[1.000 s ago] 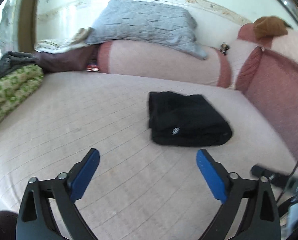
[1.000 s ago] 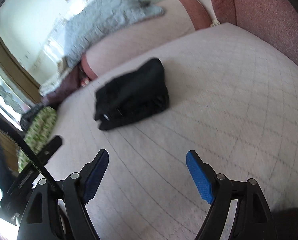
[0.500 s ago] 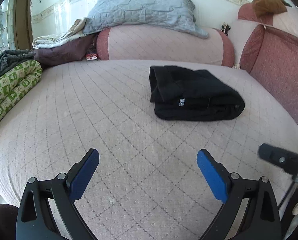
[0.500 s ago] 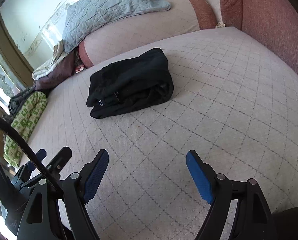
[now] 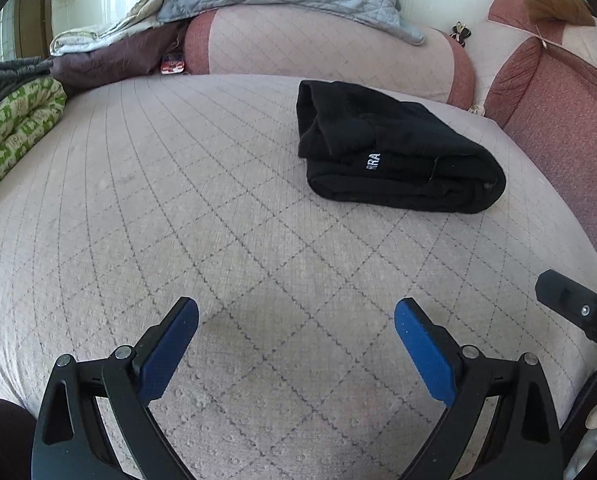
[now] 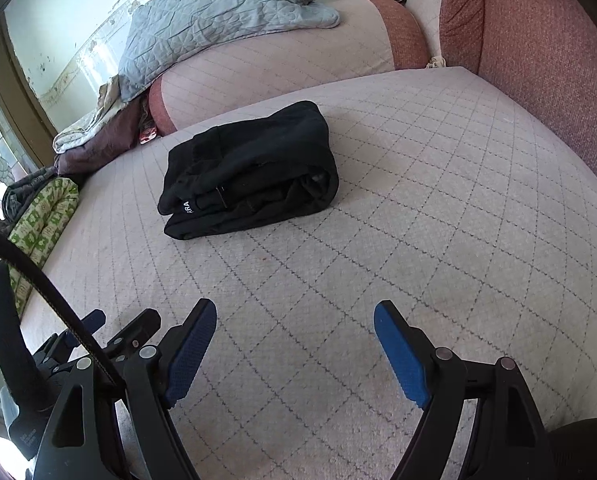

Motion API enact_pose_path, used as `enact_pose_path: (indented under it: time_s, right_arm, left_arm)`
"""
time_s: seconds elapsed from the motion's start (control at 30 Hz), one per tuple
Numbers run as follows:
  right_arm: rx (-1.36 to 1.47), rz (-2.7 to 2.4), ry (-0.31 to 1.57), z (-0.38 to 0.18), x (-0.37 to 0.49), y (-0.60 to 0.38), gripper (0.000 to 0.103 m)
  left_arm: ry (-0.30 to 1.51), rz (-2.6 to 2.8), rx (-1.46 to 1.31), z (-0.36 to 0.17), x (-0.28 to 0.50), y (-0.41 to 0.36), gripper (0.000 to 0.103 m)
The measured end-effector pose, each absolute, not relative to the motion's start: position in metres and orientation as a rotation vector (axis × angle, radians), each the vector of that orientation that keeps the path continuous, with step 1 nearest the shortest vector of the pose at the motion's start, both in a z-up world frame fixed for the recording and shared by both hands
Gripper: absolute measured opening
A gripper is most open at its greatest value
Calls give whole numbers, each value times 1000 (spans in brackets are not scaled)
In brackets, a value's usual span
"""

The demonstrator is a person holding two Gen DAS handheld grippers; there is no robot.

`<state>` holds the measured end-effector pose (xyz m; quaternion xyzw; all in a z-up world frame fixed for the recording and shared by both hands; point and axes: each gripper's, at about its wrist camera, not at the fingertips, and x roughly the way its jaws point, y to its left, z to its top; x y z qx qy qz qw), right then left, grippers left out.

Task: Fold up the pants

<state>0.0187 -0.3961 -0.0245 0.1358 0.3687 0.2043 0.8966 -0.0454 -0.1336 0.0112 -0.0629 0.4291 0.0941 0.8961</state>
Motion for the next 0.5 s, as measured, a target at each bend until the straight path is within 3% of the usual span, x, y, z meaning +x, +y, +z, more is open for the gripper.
enact_pose_path:
  time_s: [0.5]
  right_arm:
    - [247, 405, 760, -26, 19, -392, 87]
  left_arm:
    - [907, 189, -134, 9, -42, -133, 98]
